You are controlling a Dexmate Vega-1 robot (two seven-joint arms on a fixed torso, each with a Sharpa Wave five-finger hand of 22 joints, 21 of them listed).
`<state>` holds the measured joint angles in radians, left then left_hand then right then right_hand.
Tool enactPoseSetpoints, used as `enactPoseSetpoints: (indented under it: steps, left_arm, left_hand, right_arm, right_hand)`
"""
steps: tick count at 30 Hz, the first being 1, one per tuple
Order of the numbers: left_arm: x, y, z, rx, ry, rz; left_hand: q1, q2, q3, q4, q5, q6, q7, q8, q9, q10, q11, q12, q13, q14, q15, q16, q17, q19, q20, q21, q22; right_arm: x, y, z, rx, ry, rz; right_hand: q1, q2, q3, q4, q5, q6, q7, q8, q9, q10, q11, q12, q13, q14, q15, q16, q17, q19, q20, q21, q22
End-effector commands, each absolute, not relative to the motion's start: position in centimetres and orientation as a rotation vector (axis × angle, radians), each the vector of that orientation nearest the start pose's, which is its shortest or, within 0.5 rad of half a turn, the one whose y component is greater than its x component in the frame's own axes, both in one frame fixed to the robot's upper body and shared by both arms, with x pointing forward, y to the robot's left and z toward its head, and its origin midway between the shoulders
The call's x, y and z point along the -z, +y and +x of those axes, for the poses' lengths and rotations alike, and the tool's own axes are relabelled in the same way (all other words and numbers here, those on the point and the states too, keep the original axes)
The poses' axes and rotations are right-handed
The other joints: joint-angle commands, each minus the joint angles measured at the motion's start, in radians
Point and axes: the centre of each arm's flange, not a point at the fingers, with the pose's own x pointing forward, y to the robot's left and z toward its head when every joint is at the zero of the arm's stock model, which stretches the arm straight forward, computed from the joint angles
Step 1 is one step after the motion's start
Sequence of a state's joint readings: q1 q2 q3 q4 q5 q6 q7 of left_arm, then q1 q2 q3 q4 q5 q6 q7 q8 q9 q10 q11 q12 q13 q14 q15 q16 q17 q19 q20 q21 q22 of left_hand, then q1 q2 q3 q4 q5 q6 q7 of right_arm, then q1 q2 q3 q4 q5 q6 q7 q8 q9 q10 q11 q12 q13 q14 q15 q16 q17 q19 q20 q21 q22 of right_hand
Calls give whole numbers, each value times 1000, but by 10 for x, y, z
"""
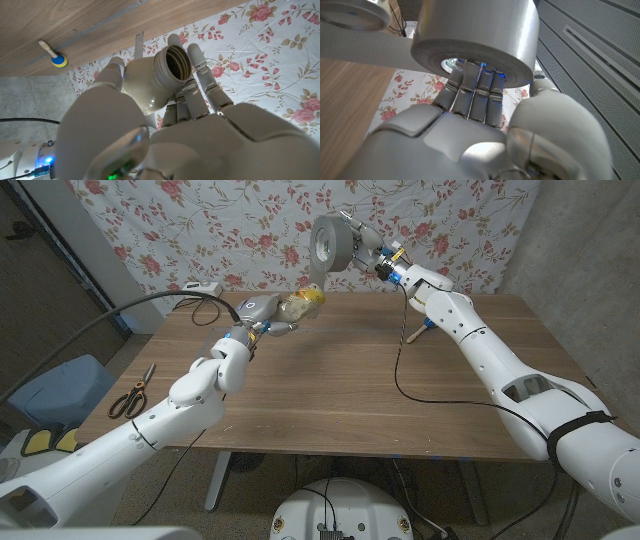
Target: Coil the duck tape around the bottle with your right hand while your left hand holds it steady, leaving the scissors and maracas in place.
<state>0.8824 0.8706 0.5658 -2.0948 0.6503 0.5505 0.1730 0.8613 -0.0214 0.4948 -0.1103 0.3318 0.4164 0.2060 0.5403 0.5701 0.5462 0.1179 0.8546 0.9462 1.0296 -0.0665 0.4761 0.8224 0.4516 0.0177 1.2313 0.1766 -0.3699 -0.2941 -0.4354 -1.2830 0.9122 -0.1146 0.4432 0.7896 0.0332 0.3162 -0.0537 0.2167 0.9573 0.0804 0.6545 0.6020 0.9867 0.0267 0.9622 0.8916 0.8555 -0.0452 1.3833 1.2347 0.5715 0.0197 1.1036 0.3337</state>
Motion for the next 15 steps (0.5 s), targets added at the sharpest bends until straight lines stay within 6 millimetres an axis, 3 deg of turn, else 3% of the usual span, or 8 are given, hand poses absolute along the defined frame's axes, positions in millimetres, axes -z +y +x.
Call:
enactPoseSetpoints:
  steps: [1, 15]
  left_arm:
    - [-67, 208, 531, -212, -779, 1400]
    - [-69, 200, 542, -22, -650, 1455]
  left_hand:
    - [157, 144, 106, 87, 13, 221, -179, 255, 0, 254, -253, 0, 0, 96, -150, -3, 8, 0, -2, -5, 0]
    - [162, 135, 103, 84, 38, 228, -178, 253, -11, 268, -255, -6, 3, 98, -151, -4, 17, 0, -1, -15, 1]
  right_arm:
    - [-212, -88, 614, -991, -641, 146]
    - [-222, -80, 607, -1064, -727, 130]
  right_hand:
    - [148, 151, 142, 39, -1, 39, -43, 68, 57, 48, -58, 4, 0, 54, -155, 8, 1, -7, 2, 12, -2]
    - [144, 149, 146, 36, -2, 40, -42, 70, 49, 45, -53, 9, 3, 51, -155, 17, 2, -21, -1, 34, -10]
